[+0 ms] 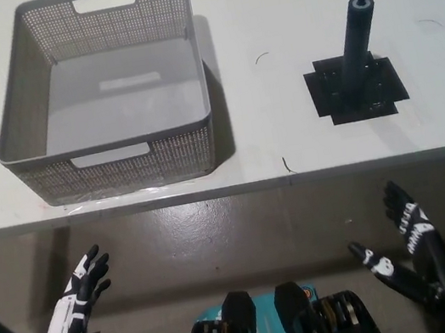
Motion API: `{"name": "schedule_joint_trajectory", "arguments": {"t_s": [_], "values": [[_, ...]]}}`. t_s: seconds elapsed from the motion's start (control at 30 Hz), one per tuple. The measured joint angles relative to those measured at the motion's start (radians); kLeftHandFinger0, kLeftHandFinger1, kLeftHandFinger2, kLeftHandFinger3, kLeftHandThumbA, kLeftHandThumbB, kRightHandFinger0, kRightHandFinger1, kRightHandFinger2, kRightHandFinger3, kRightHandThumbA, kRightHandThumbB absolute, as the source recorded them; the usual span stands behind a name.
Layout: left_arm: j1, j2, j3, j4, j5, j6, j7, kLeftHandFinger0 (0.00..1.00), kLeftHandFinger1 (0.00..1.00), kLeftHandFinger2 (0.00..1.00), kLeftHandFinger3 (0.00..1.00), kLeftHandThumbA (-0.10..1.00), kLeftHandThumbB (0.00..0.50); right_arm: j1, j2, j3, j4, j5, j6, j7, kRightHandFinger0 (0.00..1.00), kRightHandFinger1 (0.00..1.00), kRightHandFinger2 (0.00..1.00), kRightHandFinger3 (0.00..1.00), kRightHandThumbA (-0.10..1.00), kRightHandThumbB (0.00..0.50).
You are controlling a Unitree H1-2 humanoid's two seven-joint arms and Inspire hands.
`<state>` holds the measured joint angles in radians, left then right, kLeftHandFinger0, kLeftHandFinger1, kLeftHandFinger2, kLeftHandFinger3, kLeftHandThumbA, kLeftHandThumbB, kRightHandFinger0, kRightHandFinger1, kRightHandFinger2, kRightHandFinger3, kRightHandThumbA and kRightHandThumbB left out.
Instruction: Use the right hand to pick up a electric screw driver and put it into a container on the left side
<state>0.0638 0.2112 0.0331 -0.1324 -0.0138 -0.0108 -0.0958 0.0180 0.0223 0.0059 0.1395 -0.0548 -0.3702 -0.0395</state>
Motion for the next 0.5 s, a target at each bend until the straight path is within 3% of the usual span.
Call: {"name": "schedule_joint_trajectory", "arguments": {"t_s": [0.17, 0.4, 0.5], "values": [[0.0, 0.007, 0.002, -0.003, 0.0, 0.0, 0.0, 1.0, 1.0, 1.0, 1.0, 1.0, 0.194, 0.043, 0.01, 0.003, -0.113, -0.055, -0.02, -0.058, 1.0, 1.0, 1.0, 1.0, 1.0, 0.401], [0.004, 0.009, 0.005, -0.003, -0.001, -0.001, 0.0, 1.0, 1.0, 1.0, 1.0, 1.0, 0.196, -0.013, 0.017, -0.01, -0.183, -0.159, -0.027, -0.125, 1.0, 1.0, 1.0, 1.0, 1.0, 0.481], [0.01, 0.009, 0.006, -0.003, -0.001, -0.001, 0.0, 1.0, 1.0, 1.0, 1.0, 1.0, 0.227, -0.066, 0.008, -0.022, -0.185, -0.195, -0.01, -0.13, 1.0, 1.0, 1.0, 1.0, 1.0, 0.5]]}}
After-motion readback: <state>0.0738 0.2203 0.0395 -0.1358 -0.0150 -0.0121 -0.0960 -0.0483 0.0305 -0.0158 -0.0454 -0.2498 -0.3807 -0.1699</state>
